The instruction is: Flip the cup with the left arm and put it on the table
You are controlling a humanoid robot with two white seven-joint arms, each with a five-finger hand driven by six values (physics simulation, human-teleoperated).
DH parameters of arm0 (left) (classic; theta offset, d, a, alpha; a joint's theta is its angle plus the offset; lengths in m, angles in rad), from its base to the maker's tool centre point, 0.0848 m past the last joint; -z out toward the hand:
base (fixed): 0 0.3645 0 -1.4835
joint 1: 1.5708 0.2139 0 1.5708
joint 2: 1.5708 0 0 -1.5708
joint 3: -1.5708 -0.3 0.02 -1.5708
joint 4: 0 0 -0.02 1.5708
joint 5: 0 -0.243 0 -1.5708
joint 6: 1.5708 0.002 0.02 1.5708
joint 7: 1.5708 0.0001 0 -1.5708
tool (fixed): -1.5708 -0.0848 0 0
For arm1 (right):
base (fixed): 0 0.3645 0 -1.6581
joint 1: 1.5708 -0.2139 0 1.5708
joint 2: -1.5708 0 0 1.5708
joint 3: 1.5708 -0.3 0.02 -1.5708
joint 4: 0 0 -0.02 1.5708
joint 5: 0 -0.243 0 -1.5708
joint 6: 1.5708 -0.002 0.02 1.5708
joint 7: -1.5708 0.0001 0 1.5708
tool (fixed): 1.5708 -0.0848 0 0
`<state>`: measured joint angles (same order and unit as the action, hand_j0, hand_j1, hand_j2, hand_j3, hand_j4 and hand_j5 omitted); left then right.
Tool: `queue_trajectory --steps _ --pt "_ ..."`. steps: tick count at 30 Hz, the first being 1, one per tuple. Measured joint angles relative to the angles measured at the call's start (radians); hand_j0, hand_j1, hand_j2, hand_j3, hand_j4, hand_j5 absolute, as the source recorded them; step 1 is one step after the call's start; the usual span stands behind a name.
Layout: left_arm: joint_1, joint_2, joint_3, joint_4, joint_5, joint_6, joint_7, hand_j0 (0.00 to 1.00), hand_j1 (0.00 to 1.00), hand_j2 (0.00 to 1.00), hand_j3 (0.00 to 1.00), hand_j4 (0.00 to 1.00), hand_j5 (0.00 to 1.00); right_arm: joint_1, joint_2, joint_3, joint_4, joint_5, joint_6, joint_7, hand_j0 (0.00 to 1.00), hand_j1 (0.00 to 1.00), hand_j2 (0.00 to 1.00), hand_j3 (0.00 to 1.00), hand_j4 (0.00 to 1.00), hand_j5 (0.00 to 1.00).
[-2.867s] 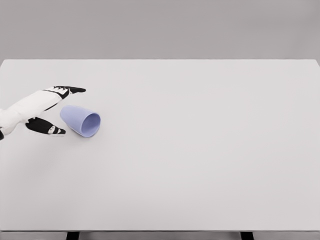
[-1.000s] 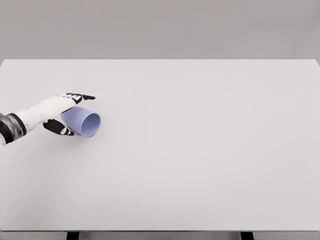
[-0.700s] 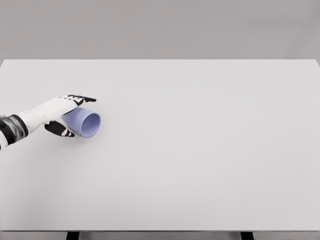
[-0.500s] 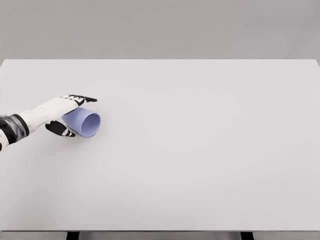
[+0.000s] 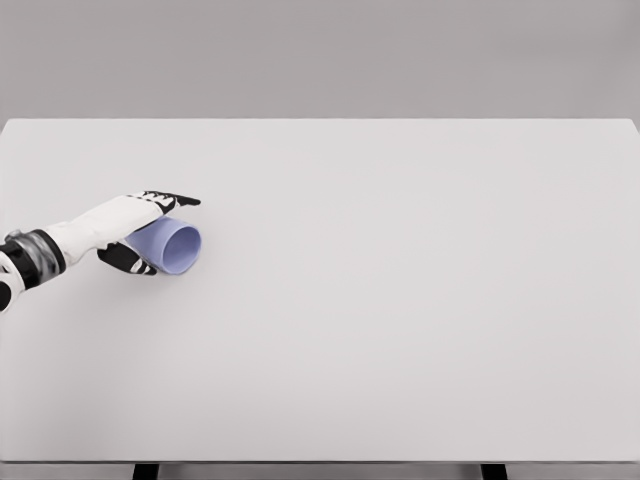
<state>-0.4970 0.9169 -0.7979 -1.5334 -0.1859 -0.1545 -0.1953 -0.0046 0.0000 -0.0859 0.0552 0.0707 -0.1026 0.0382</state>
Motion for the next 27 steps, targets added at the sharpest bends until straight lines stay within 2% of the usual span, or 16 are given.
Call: queue_trajectory --steps 3,5,8,9,10,13,27 --pt "0.000 0.000 -0.002 0.000 0.000 0.001 0.000 1.00 1.00 1.00 1.00 1.00 1.00 0.000 0.000 0.000 0.000 0.000 0.000 0.000 1.00 1.00 1.00 1.00 1.00 1.00" --pt "0.002 -0.001 -0.004 -0.001 0.000 0.001 0.000 0.95 0.95 0.95 0.95 0.95 0.95 0.000 0.000 0.000 0.000 0.000 0.000 0.000 1.00 1.00 1.00 1.00 1.00 1.00" --pt "0.000 -0.001 -0.011 -0.001 -0.002 0.000 0.000 0.95 0.95 0.95 0.95 0.95 0.95 0.000 0.000 0.000 0.000 0.000 0.000 0.000 1.00 1.00 1.00 1.00 1.00 1.00" --pt "0.002 -0.001 -0.013 -0.002 -0.003 0.000 0.000 0.93 0.93 0.93 0.93 0.93 0.93 0.000 0.000 0.000 0.000 0.000 0.000 0.000 1.00 1.00 1.00 1.00 1.00 1.00" --pt "0.002 -0.001 -0.014 -0.003 -0.005 0.000 0.000 0.85 0.85 0.85 0.85 0.85 0.85 0.000 0.000 0.000 0.000 0.000 0.000 0.000 1.00 1.00 1.00 1.00 1.00 1.00" --pt "0.002 -0.001 -0.016 -0.007 -0.007 -0.002 0.000 0.78 0.78 0.78 0.78 0.78 0.78 0.000 0.000 0.000 0.000 0.000 0.000 0.000 1.00 1.00 1.00 1.00 1.00 1.00" --pt "0.000 0.001 -0.010 -0.011 0.013 -0.002 0.003 0.78 0.78 0.78 0.78 0.78 0.78 0.000 0.000 0.000 0.000 0.000 0.000 0.000 1.00 1.00 1.00 1.00 1.00 1.00"
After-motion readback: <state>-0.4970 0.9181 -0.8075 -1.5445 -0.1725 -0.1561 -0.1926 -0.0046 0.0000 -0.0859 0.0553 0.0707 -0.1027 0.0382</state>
